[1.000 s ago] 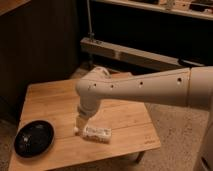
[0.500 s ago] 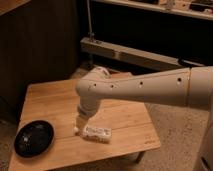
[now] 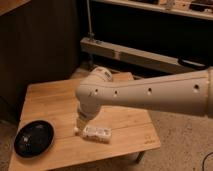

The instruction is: Place the bottle in the ceramic bowl

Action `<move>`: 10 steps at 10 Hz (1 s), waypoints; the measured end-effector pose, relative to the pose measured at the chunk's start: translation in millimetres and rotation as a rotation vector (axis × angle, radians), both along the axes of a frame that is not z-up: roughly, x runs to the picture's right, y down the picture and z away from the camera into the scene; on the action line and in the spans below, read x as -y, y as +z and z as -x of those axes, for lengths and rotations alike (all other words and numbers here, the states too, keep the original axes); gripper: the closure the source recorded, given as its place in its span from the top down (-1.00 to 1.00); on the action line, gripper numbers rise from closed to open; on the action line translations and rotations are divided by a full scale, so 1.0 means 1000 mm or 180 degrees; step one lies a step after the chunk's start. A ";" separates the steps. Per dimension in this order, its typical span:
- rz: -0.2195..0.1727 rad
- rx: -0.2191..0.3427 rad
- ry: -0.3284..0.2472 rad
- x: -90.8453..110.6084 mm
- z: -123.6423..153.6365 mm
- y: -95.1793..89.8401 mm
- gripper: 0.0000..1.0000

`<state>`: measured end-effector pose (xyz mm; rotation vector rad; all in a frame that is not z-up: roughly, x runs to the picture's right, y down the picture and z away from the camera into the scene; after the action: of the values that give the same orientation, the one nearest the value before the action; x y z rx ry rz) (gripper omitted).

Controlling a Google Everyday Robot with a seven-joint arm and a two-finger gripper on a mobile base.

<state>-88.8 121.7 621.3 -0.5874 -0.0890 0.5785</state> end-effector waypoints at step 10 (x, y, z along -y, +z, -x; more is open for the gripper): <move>-0.0636 0.0415 -0.0294 0.124 -0.056 -0.066 0.30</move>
<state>-33.0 -2.5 555.6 -0.4317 -0.2388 0.4353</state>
